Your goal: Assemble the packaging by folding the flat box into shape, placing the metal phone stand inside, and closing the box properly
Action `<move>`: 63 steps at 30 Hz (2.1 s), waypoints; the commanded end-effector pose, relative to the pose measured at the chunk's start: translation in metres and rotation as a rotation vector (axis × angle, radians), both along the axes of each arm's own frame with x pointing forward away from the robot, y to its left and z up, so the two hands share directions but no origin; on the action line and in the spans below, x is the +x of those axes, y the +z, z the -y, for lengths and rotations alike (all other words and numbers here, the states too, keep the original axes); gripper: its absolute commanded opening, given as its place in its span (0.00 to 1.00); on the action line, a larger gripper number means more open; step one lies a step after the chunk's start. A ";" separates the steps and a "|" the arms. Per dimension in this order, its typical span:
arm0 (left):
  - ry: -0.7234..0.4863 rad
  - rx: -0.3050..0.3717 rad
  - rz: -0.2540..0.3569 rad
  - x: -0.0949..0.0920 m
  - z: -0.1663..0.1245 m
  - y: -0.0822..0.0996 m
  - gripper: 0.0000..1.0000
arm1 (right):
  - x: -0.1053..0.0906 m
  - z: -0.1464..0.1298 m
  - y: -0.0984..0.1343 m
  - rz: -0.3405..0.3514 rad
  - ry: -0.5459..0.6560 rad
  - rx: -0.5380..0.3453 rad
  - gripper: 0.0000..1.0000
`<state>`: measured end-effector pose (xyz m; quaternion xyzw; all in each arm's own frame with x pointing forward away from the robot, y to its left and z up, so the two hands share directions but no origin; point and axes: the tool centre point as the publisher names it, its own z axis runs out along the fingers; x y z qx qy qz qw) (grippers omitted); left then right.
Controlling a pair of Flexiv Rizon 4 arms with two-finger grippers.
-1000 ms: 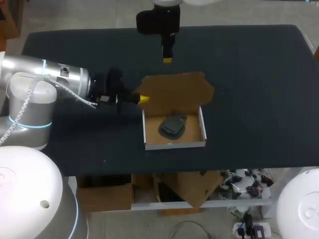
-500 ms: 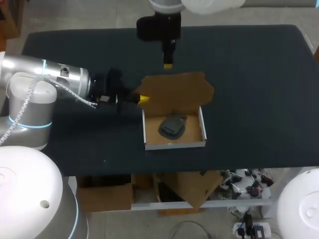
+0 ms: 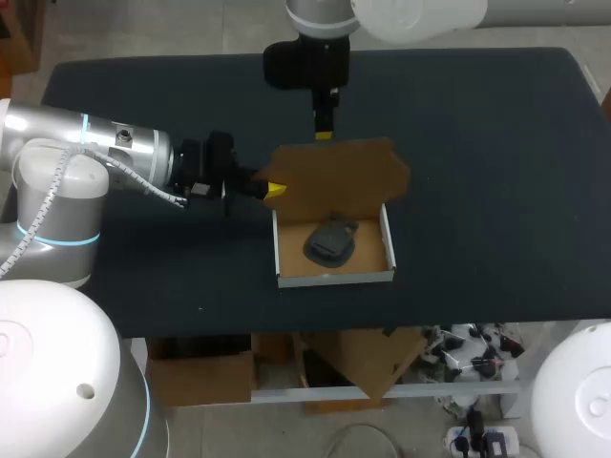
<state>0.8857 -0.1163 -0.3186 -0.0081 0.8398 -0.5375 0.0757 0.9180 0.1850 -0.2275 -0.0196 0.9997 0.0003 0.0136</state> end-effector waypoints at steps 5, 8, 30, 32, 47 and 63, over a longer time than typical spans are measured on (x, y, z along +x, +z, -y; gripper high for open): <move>-0.003 0.000 -0.002 0.000 0.001 -0.003 0.00 | -0.010 0.008 -0.001 0.010 0.008 0.019 0.34; -0.003 0.000 -0.002 0.000 0.001 -0.003 0.00 | -0.013 0.010 0.000 0.013 0.008 0.021 0.34; -0.003 0.000 -0.002 0.000 0.001 -0.003 0.00 | -0.027 0.013 0.005 0.002 0.056 0.031 0.35; -0.003 0.000 -0.002 0.000 0.001 -0.003 0.00 | -0.028 0.012 0.004 0.001 0.059 0.029 0.35; -0.003 0.000 -0.002 0.000 0.001 -0.003 0.00 | -0.034 0.010 0.001 -0.048 0.065 0.040 0.32; -0.003 0.000 -0.002 0.000 0.001 -0.003 0.00 | -0.038 0.008 -0.005 -0.094 0.064 0.023 0.35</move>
